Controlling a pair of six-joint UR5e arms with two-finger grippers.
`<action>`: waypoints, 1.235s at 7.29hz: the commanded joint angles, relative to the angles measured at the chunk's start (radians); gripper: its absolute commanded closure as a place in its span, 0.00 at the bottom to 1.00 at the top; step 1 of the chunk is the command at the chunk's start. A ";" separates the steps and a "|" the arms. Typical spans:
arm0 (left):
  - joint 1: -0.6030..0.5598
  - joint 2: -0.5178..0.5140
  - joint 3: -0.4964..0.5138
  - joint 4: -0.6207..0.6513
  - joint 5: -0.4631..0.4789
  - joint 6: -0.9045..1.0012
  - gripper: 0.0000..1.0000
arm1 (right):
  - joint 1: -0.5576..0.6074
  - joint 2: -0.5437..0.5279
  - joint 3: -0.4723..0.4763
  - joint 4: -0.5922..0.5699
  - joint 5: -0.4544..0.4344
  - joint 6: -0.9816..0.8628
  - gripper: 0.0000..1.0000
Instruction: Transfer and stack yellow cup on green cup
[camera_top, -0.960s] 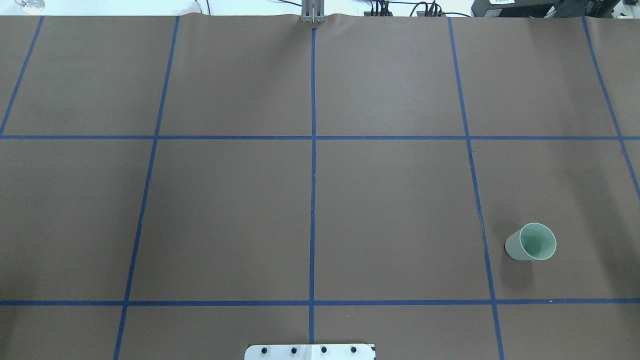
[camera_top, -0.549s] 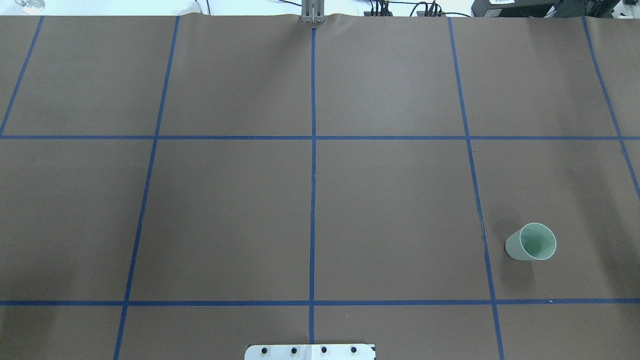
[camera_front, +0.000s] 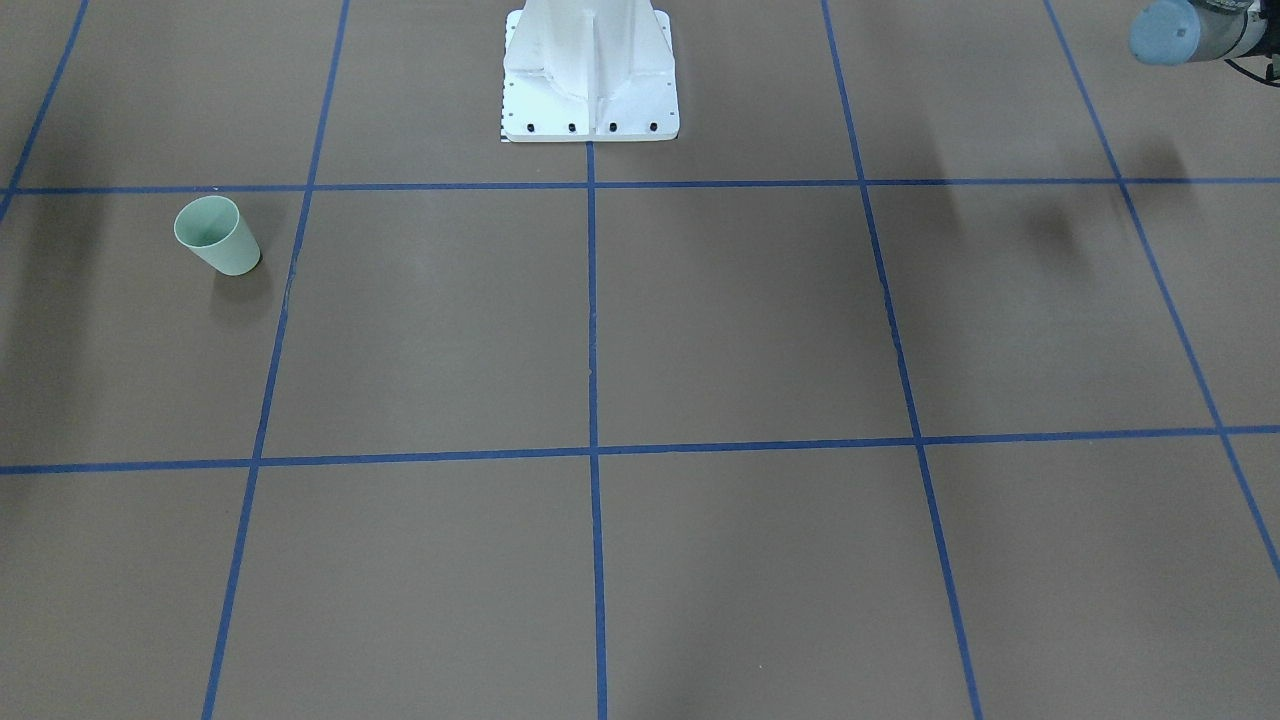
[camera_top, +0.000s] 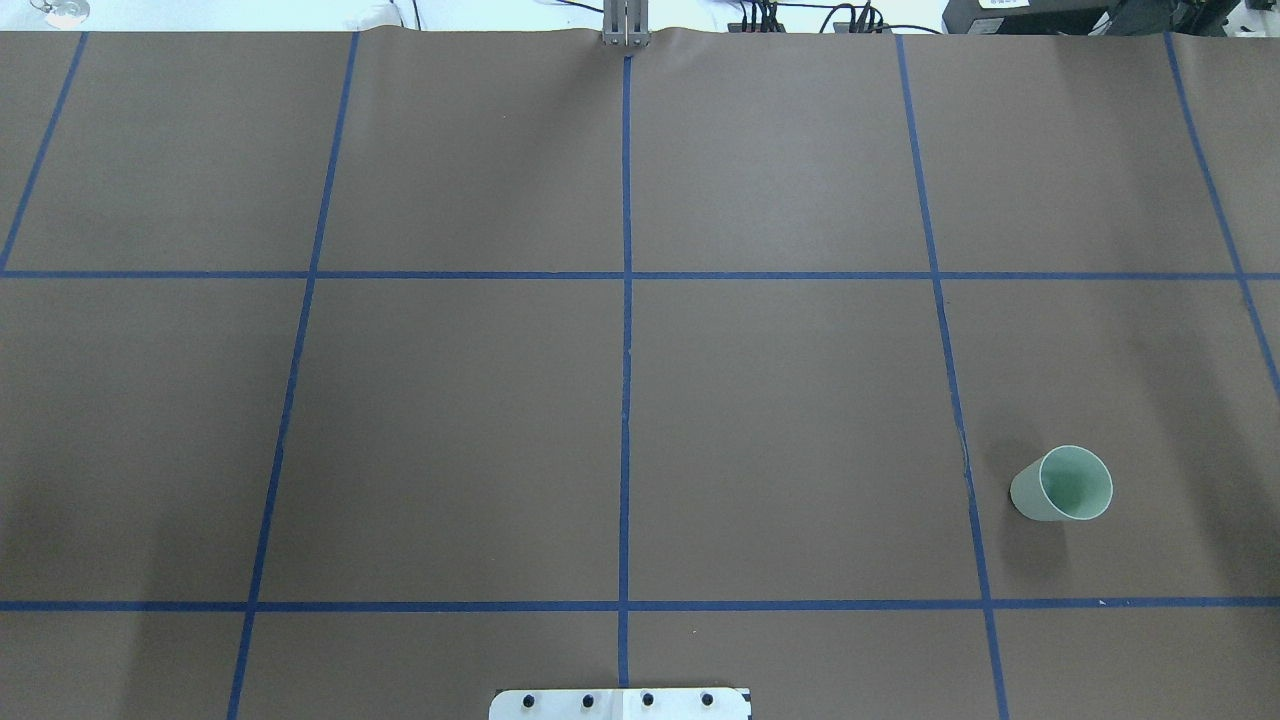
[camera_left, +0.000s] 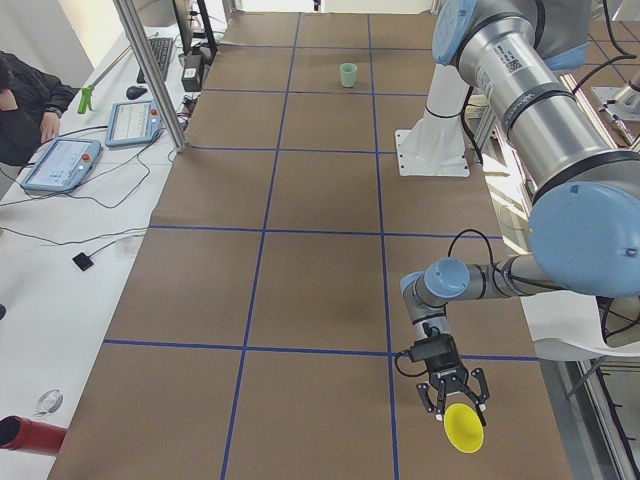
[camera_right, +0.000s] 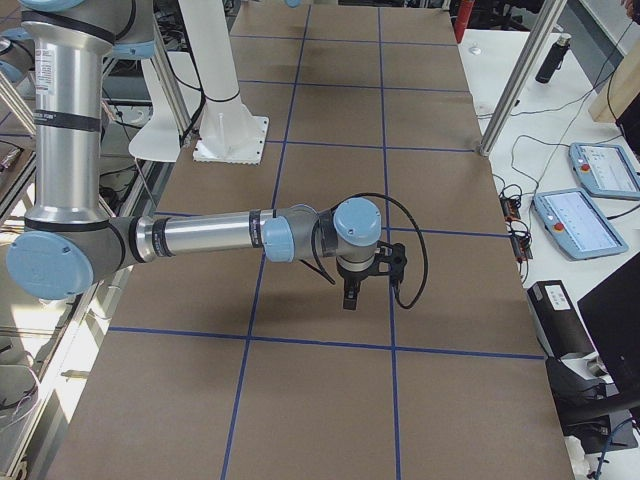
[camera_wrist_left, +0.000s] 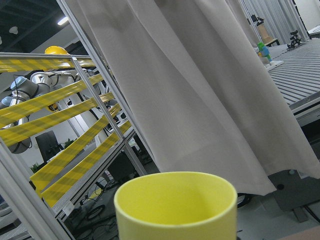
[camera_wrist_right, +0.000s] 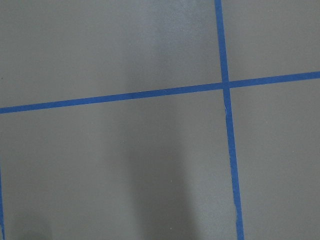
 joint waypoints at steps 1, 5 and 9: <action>-0.050 -0.008 -0.113 0.027 0.053 0.093 0.78 | 0.000 0.024 -0.025 0.005 -0.001 0.000 0.00; -0.425 -0.311 -0.143 0.152 0.261 0.438 0.80 | -0.002 0.027 -0.026 0.011 -0.001 0.006 0.00; -0.548 -0.572 -0.092 0.169 0.358 0.666 0.83 | -0.002 0.047 -0.036 0.011 -0.003 0.008 0.00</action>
